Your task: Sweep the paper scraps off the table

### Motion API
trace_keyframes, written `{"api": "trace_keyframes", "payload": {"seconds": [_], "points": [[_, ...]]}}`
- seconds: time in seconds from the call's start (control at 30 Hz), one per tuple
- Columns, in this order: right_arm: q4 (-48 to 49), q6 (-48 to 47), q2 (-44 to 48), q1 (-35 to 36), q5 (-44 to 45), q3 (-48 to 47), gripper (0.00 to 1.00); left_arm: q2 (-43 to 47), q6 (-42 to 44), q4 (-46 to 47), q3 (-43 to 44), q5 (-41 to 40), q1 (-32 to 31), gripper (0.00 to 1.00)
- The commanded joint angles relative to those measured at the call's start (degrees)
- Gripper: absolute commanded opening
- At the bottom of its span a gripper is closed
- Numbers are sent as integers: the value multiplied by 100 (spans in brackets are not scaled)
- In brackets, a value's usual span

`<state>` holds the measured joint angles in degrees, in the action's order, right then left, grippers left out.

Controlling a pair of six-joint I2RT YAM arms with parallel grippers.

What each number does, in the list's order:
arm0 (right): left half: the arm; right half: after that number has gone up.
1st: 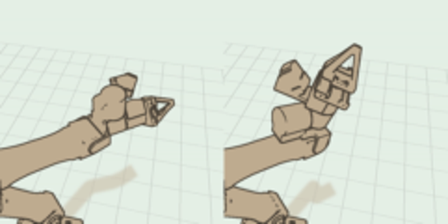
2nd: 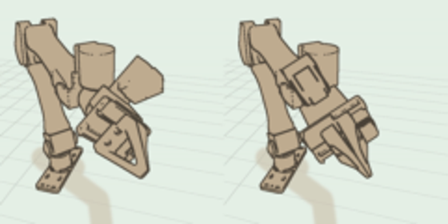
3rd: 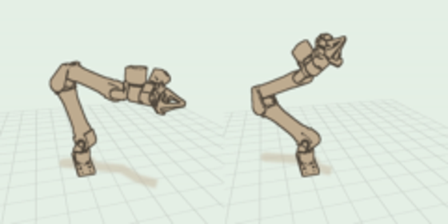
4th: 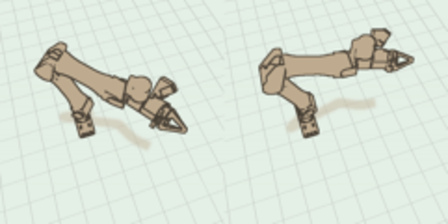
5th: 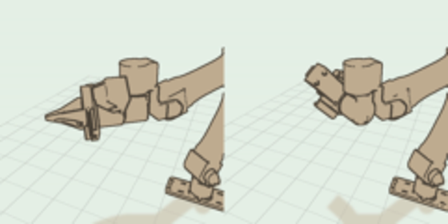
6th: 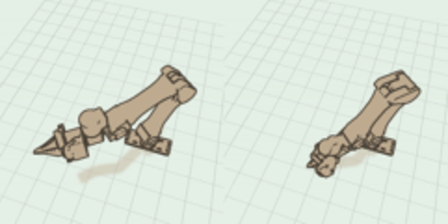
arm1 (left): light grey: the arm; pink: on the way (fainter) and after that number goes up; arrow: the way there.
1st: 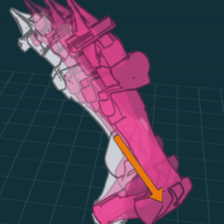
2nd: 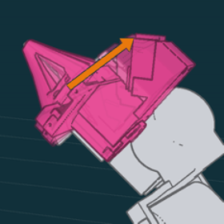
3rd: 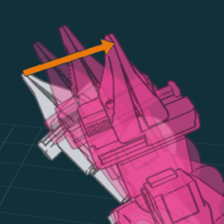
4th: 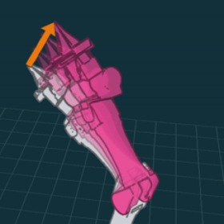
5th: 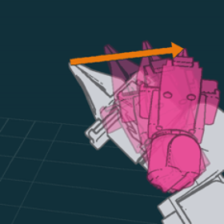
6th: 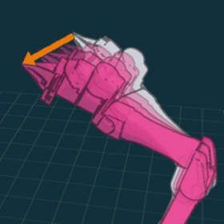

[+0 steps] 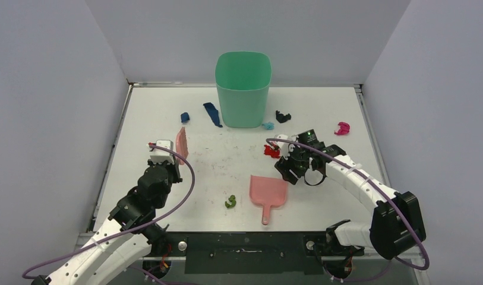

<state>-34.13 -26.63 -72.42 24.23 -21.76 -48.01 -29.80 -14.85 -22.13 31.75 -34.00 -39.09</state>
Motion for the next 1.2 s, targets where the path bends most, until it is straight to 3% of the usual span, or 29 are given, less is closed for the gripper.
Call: {"api": "trace_keyframes", "payload": {"seconds": [0.0,0.47,0.6,0.7,0.93,1.03,1.17], "points": [[-378,60,-210,10,-138,-134,63,6,-62,229,248,35,33,0],[-977,-25,-1911,126,-305,-648,50,150,-55,253,228,101,33,0],[-1274,-101,-2499,195,-921,-1052,38,188,-44,261,213,112,33,0],[-1533,-123,-3025,287,-1305,-1503,35,186,-44,262,224,143,34,0],[-1663,94,-3723,440,-1513,-2212,37,269,-35,252,209,102,29,0],[-1372,356,-3448,401,-1273,-2061,48,312,-30,236,198,70,24,0],[-1085,518,-2702,387,-877,-1707,52,287,-22,266,191,70,24,0]]}}
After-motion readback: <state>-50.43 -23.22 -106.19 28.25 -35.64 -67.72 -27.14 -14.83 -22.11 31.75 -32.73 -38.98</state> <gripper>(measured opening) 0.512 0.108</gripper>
